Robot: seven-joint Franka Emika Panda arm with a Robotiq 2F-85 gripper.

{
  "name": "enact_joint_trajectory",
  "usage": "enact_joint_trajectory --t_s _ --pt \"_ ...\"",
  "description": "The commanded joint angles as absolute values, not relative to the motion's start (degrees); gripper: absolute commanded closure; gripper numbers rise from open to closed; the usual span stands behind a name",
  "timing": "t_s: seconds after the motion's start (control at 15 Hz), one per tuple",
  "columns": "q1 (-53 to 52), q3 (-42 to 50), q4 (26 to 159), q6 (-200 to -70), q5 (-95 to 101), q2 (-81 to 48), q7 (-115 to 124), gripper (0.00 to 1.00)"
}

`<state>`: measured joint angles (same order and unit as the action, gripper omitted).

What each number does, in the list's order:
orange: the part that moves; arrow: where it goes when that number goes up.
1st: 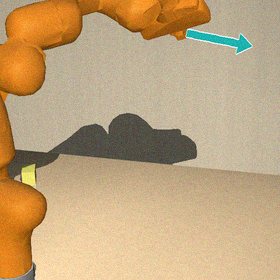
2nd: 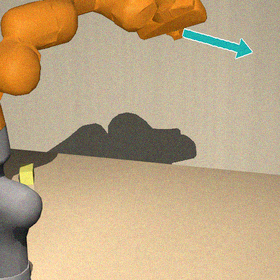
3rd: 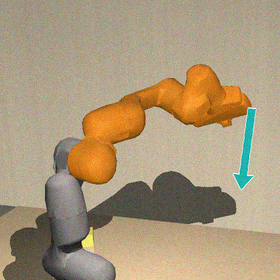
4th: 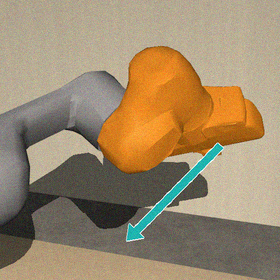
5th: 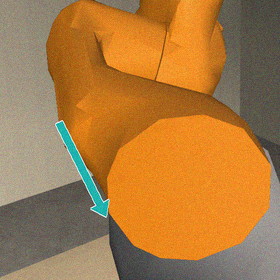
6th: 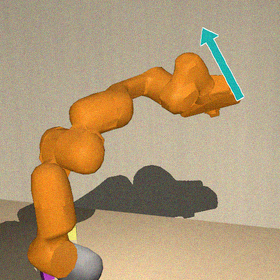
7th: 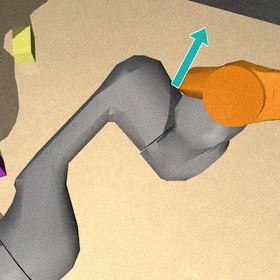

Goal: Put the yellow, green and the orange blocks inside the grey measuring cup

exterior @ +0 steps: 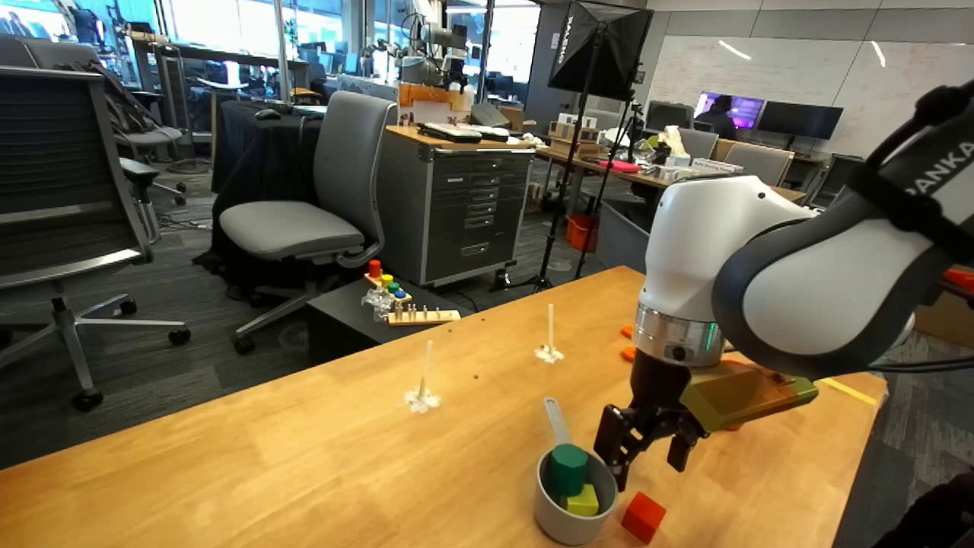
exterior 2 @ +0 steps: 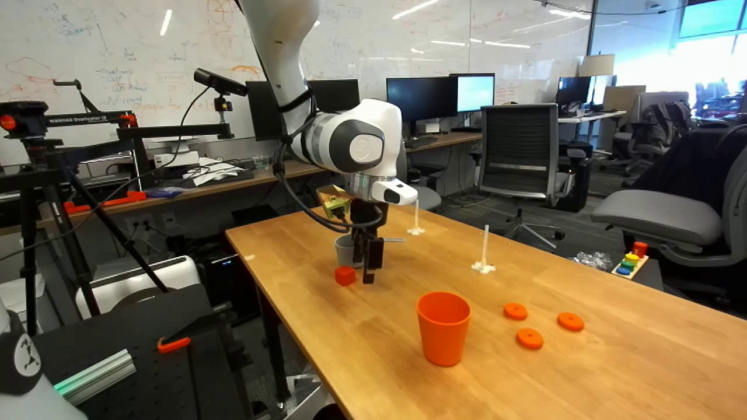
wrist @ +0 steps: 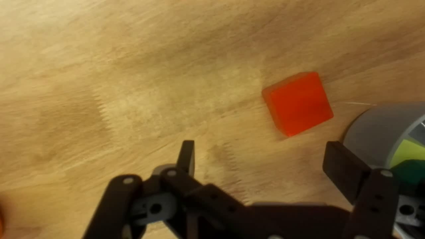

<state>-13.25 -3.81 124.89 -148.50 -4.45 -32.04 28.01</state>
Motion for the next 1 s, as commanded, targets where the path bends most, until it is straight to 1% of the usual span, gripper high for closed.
enact_joint_trajectory --t_s 0.0,0.93 --pt "-13.89 -4.73 124.56 -149.81 -6.5 -32.46 26.47 0.0" --pt "-15.23 -6.05 124.3 -150.19 -8.19 -33.66 27.03 0.0"
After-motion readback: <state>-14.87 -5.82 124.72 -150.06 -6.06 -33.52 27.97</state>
